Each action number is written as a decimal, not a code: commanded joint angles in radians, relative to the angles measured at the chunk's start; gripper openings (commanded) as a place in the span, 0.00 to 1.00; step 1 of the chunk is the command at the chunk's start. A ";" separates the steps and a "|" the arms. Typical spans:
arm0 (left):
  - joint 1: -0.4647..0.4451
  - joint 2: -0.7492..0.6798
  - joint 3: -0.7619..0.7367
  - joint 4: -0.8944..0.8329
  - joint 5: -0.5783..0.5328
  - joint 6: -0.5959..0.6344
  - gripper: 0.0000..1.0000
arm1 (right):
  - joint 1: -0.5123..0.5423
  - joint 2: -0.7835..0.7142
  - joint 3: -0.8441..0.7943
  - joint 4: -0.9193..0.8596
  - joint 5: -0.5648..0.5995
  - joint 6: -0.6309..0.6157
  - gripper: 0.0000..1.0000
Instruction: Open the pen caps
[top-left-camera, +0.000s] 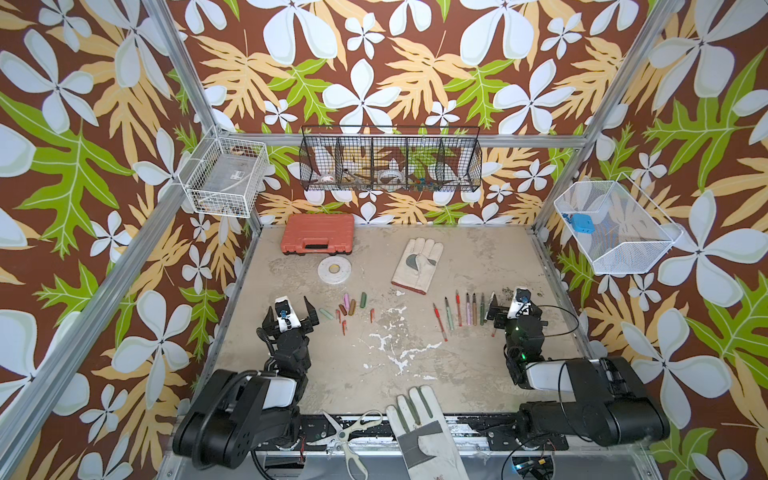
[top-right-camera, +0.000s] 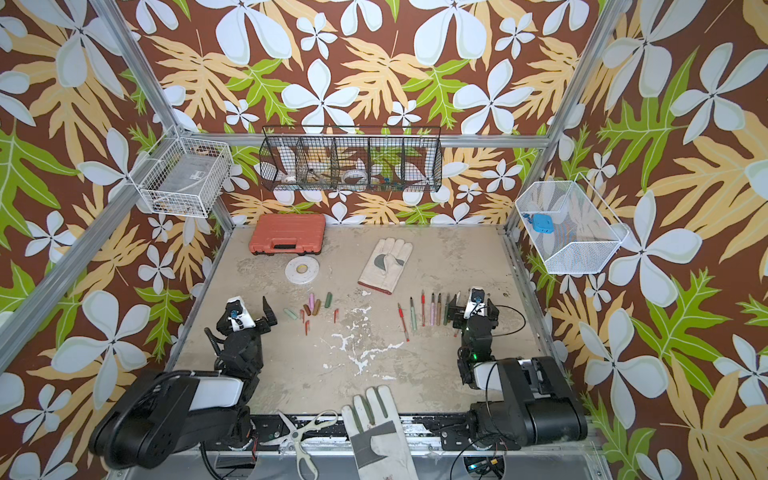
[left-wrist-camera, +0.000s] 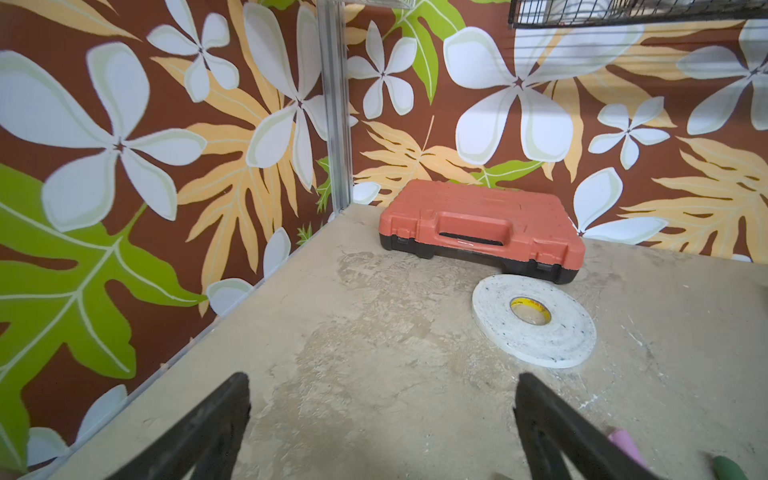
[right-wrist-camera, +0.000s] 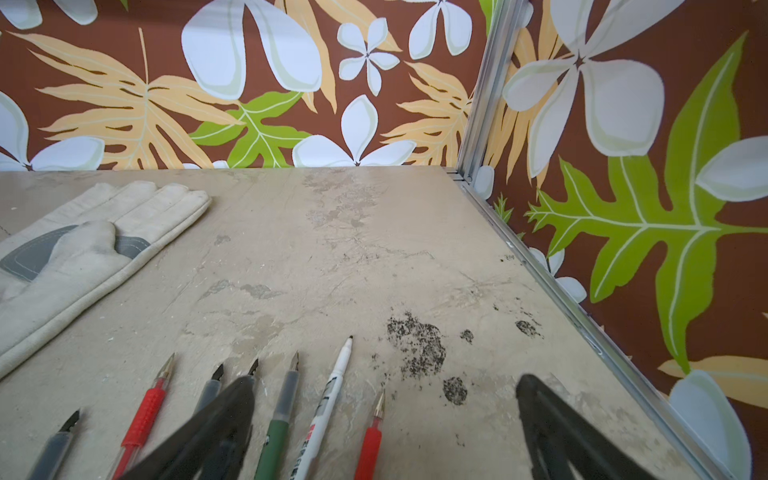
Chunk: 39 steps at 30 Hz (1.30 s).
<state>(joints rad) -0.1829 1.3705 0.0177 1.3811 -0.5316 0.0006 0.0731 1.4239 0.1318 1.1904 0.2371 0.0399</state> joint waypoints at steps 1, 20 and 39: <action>0.006 0.122 0.018 0.224 0.108 0.011 1.00 | 0.000 0.042 0.024 0.093 -0.042 -0.018 0.98; 0.053 0.087 0.112 -0.028 0.185 -0.036 1.00 | -0.042 0.046 0.072 0.005 -0.150 -0.005 1.00; 0.051 0.088 0.103 -0.009 0.190 -0.030 1.00 | -0.041 0.045 0.073 0.005 -0.150 -0.006 1.00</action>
<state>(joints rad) -0.1318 1.4605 0.1238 1.3369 -0.3393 -0.0250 0.0311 1.4715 0.2039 1.1809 0.0853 0.0257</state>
